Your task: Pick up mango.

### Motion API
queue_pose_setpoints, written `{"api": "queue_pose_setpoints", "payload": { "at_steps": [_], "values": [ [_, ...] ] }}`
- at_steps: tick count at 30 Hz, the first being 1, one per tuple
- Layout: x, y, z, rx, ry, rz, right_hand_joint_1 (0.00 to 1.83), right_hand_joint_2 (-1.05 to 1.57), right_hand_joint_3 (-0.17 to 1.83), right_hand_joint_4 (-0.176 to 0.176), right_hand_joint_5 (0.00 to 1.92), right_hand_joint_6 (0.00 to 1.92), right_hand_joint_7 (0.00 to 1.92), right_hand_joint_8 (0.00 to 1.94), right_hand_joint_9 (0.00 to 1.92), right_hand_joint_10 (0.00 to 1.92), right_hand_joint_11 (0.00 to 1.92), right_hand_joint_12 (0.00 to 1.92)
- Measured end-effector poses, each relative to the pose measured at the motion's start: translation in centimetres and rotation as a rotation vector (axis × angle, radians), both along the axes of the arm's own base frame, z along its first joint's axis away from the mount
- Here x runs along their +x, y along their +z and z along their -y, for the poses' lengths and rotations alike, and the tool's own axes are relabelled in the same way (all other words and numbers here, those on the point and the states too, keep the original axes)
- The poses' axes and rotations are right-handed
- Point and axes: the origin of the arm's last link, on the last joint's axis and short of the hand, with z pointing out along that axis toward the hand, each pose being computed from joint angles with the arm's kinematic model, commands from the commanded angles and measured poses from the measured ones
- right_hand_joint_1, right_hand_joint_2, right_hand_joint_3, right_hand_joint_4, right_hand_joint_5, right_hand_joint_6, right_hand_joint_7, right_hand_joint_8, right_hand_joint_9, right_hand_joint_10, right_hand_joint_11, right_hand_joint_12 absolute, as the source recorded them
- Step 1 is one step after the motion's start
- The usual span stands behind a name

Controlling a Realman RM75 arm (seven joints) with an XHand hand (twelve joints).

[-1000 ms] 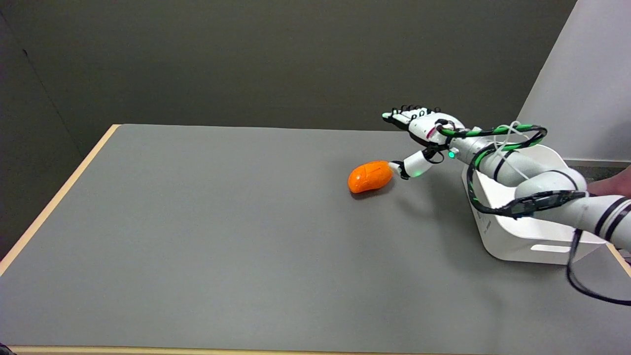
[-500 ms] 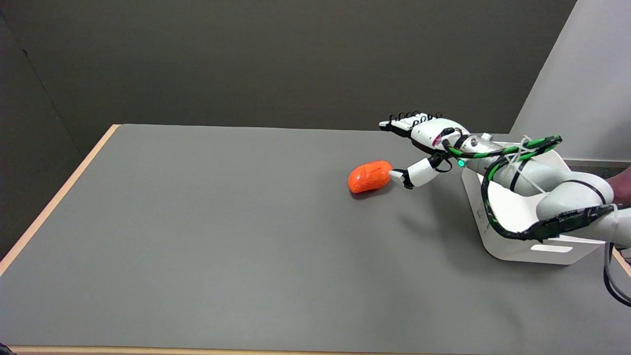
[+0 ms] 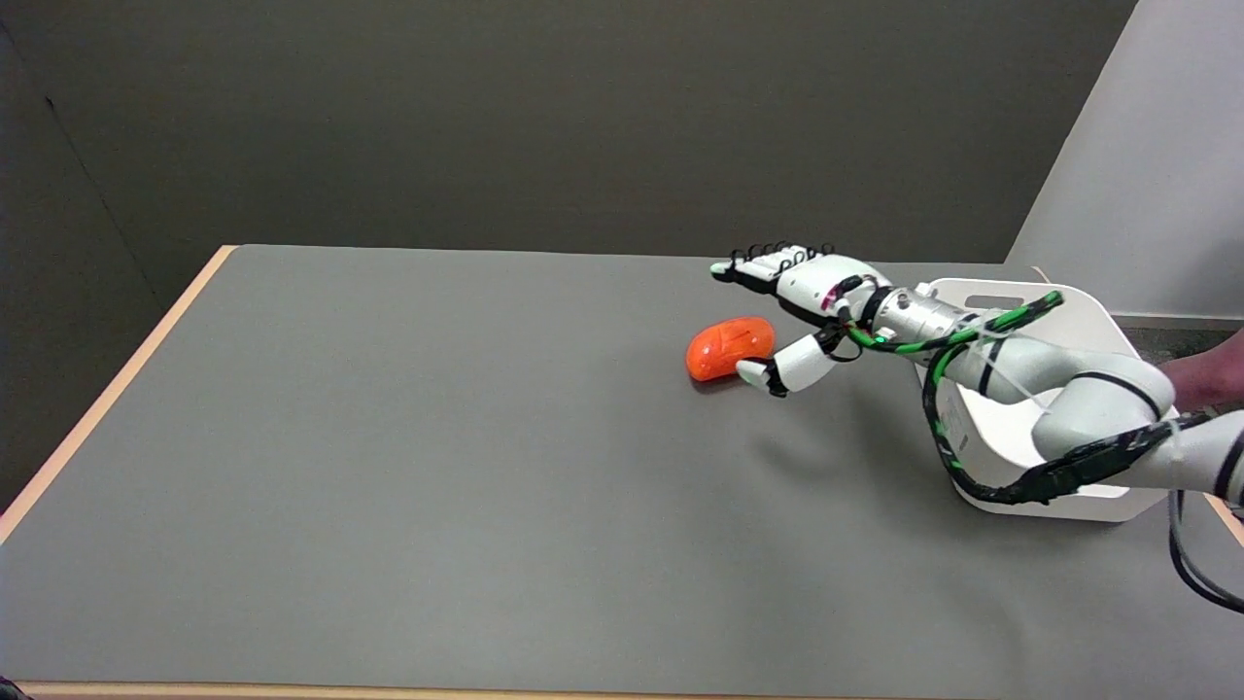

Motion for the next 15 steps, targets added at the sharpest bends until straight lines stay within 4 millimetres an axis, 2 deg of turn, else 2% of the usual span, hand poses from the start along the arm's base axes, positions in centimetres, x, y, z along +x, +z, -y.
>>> {"api": "queue_pose_setpoints", "payload": {
  "at_steps": [15],
  "values": [
    [-3.6,-0.4,3.2,0.012,-0.051,-0.033,0.46,0.54,0.96,0.039,0.03,0.15,0.06,0.2,0.06,0.56,0.01,0.99]
  ]
}}
